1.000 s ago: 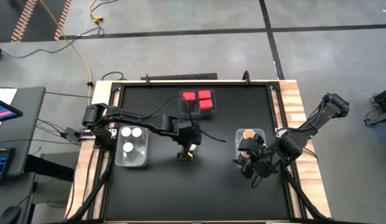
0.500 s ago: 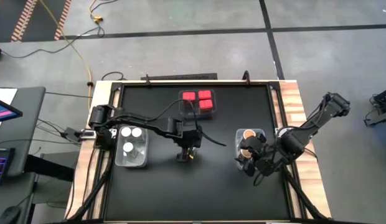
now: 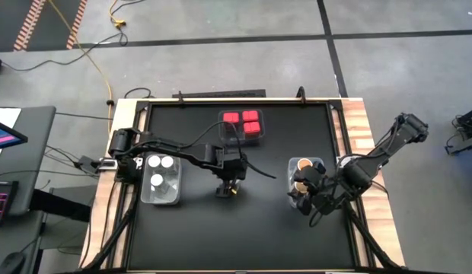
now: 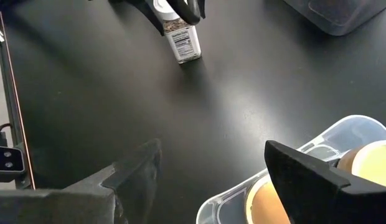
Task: Sort spices by type
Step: Put the white seasoning bottle into the white bin
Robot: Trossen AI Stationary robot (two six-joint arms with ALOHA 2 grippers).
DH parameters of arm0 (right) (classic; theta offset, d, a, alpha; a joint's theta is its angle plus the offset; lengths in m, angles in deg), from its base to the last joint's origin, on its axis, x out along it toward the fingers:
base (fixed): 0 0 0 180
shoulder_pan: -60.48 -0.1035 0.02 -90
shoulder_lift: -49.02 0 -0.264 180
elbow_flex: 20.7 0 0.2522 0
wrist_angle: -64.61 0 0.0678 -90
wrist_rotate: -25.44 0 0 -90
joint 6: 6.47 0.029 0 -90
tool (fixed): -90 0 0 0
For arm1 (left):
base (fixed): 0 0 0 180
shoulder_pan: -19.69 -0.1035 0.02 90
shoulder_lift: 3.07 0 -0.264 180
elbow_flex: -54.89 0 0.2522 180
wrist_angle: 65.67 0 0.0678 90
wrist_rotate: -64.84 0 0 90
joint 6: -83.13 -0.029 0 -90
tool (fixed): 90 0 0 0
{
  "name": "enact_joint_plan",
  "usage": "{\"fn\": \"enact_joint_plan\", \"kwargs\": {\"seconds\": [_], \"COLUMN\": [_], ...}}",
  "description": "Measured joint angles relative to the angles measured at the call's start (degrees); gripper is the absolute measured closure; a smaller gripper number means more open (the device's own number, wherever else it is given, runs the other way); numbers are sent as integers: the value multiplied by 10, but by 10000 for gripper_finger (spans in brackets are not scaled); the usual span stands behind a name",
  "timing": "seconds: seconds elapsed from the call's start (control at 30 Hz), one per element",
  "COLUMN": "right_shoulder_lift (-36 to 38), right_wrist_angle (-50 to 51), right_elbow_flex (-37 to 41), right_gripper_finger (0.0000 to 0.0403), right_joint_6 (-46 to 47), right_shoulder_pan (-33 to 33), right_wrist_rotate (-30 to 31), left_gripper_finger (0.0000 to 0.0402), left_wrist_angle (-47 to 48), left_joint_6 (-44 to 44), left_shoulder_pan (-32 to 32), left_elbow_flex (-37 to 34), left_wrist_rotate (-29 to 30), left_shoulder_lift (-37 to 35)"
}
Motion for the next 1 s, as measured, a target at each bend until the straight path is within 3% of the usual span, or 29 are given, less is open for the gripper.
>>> {"fn": "enact_joint_plan", "kwargs": {"seconds": [0.3, 0.63, 1.0], "right_shoulder_lift": [0, -5, -5], "right_wrist_angle": [-1, -6, -20], "right_elbow_flex": [0, 0, 0], "right_gripper_finger": [90, 90, 90], "right_joint_6": [0, -3, -3], "right_shoulder_pan": [0, 0, 0], "right_wrist_rotate": [0, 0, -1], "left_gripper_finger": [208, 204, 207], "left_wrist_angle": [0, 40, 190], "left_joint_6": [28, 105, 107], "left_shoulder_pan": [0, 0, 29], "left_elbow_flex": [0, 60, 165], "left_wrist_rotate": [4, 4, 3], "left_shoulder_lift": [0, -4, -68]}}
